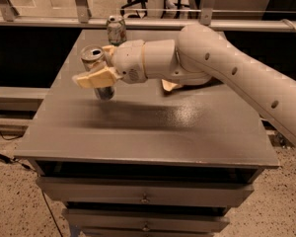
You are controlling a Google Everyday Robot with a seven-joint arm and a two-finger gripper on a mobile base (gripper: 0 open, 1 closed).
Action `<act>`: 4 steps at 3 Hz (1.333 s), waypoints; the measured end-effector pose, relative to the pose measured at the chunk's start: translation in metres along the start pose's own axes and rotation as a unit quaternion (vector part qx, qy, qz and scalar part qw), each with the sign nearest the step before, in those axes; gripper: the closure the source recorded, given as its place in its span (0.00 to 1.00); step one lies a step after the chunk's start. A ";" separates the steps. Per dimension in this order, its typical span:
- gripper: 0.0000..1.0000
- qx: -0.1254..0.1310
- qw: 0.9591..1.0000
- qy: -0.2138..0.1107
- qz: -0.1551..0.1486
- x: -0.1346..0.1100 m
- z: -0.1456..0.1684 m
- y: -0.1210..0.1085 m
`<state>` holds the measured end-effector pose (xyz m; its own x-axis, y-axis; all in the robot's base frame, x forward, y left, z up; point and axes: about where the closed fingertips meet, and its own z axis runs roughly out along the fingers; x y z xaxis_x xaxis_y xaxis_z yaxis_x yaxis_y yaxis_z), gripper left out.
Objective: Move redbull can near 7up can
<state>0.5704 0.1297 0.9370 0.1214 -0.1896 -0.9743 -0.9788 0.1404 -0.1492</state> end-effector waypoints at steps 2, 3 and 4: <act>1.00 0.006 1.000 -0.004 -0.023 -0.004 0.002 -0.005; 1.00 0.036 0.997 -0.022 -0.057 -0.013 -0.008 -0.048; 1.00 0.078 0.993 -0.029 -0.082 -0.009 -0.027 -0.117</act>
Offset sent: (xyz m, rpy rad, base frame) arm -0.0018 0.0003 0.0153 0.0078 -0.0712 -0.0027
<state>0.6797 0.0889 0.9678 0.2909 -0.1674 -0.9420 -0.9078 0.2626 -0.3270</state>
